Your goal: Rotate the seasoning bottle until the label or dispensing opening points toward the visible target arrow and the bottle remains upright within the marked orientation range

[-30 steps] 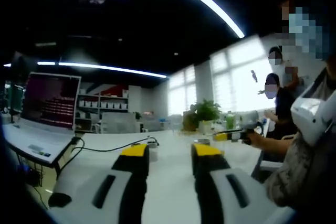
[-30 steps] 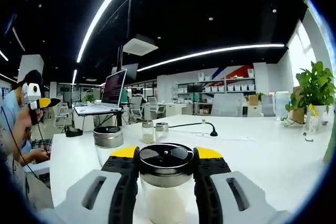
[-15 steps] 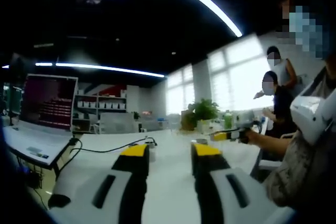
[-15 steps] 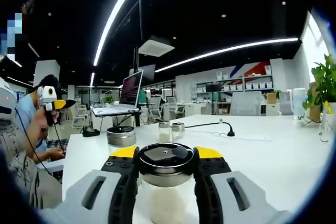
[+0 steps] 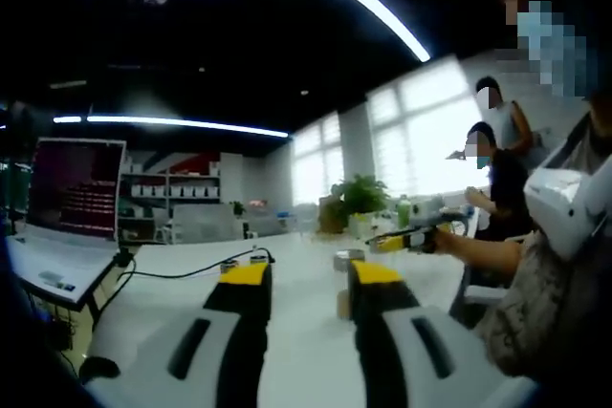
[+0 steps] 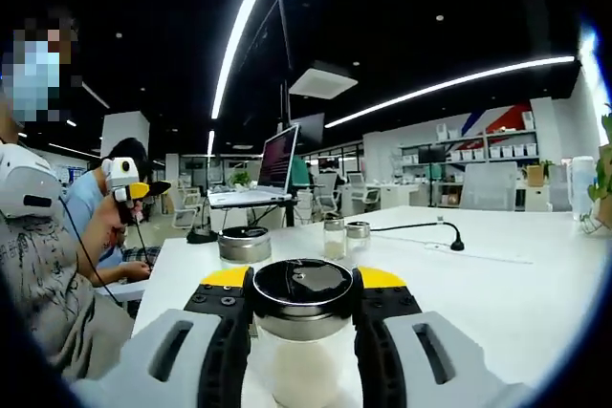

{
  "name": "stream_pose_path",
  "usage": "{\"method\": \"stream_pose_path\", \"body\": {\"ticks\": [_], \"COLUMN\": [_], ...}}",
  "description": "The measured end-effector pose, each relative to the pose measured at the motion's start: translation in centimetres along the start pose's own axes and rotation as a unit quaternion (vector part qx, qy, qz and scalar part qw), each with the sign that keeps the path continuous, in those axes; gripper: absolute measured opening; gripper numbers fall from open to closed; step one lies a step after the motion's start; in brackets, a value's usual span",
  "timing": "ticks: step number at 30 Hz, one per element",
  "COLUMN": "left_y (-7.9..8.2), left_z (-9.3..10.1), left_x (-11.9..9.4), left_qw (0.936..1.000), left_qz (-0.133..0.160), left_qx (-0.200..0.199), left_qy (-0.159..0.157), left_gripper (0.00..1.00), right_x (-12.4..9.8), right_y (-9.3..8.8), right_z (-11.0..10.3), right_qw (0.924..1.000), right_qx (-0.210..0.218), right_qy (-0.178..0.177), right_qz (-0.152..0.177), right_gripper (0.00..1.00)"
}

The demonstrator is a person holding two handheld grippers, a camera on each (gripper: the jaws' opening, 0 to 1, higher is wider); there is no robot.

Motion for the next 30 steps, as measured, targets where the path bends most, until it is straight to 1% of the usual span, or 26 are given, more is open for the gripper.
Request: {"method": "stream_pose_path", "body": {"ticks": [4,6,8,10,11,12,14,16,17,18,19,20,21,22,23,24,25,26,27,29,30], "left_y": [0.0,0.0,0.0,-0.1,-0.2,-0.3,-0.5,-0.5,-0.4,-0.4,-0.3,-0.3,-0.3,-0.3,-0.3,-0.4,-0.4,-0.4,-0.4,-0.3,-0.3], "left_z": [-0.4,-0.4,-0.4,-0.3,-0.3,-0.4,-0.5,-0.5,-0.5,-0.5,-0.5,-0.5,-0.5,-0.5,-0.4,-0.4,-0.3,-0.3,-0.2,-0.2,-0.2], "left_x": [-0.3,-0.3,-0.3,-0.2,0.0,0.0,0.0,0.0,-0.1,-0.2,-0.2,-0.2,-0.2,-0.2,-0.1,-0.1,0.0,0.0,0.1,0.2,0.2], "left_qw": [1.0000,1.0000,1.0000,1.0000,1.0000,1.0000,0.9999,0.9999,0.9999,0.9999,0.9999,0.9999,0.9999,0.9999,0.9999,0.9999,0.9999,1.0000,1.0000,1.0000,1.0000], "left_qz": [0.002,0.002,0.002,0.002,0.001,0.000,-0.003,-0.003,-0.002,-0.001,0.000,0.000,0.000,-0.001,-0.002,-0.003,-0.004,-0.004,-0.005,-0.005,-0.005], "left_qx": [-0.002,-0.003,-0.003,-0.004,-0.006,-0.007,-0.009,-0.009,-0.009,-0.009,-0.009,-0.009,-0.008,-0.008,-0.008,-0.008,-0.007,-0.006,-0.006,-0.005,-0.006], "left_qy": [0.006,0.007,0.006,0.003,0.002,0.003,0.004,0.006,0.006,0.006,0.006,0.007,0.007,0.008,0.008,0.007,0.007,0.006,0.006,0.005,0.005], "left_gripper": [0.34,0.34,0.34,0.34,0.34,0.34,0.34,0.34,0.34,0.34,0.34,0.34,0.34,0.34,0.34,0.34,0.34,0.34,0.34,0.34,0.34], "right_x": [-0.2,-0.1,-0.2,-0.4,-0.6,-0.8,-1.5,-2.2,-2.6,-2.9,-3.1,-3.4,-3.5,-3.6,-3.8,-3.9,-3.9,-3.9,-3.8,-3.6,-3.6], "right_y": [0.0,0.0,0.0,-0.4,-0.3,0.0,0.6,1.3,1.4,1.8,2.0,2.3,3.1,3.9,4.3,4.8,5.2,5.3,5.4,4.9,4.9], "right_z": [-0.3,-0.5,-0.7,-0.7,-0.5,-0.4,-0.5,-0.6,-0.6,-0.8,-0.7,-0.7,-1.1,-1.3,-1.2,-1.5,-1.8,-1.7,-1.7,-1.7,-1.7], "right_qw": [0.9996,0.9996,0.9998,0.9999,0.9997,0.9993,0.9971,0.9934,0.9916,0.9901,0.9879,0.9851,0.9836,0.9801,0.9781,0.9786,0.9780,0.9769,0.9770,0.9761,0.9743], "right_qx": [0.001,0.002,-0.004,-0.011,-0.010,-0.006,0.011,0.011,0.020,0.029,0.046,0.075,0.083,0.099,0.105,0.090,0.088,0.078,0.067,0.042,0.029], "right_qy": [0.029,0.028,0.018,-0.001,-0.019,-0.031,-0.054,-0.082,-0.096,-0.103,-0.114,-0.123,-0.113,-0.115,-0.127,-0.130,-0.136,-0.154,-0.165,-0.194,-0.205], "right_qz": [0.004,0.002,0.003,-0.001,0.009,0.022,0.053,0.080,0.084,0.091,0.094,0.094,0.113,0.129,0.127,0.132,0.131,0.126,0.118,0.089,0.088], "right_gripper": [0.41,0.41,0.42,0.50,0.55,0.58,0.55,0.56,0.55,0.54,0.51,0.47,0.42,0.41,0.41,0.41,0.41,0.40,0.40,0.40,0.39]}}
Point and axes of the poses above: the point that each gripper's makers call its tool centre point, and the gripper's own axes: x roughly forward along the fingers, z roughly to its right, y roughly out of its top, the point moved 3 cm from there along -x, roughly backward along the fingers, and after that the axes turned 2 degrees about z, right-handed, at the moved point
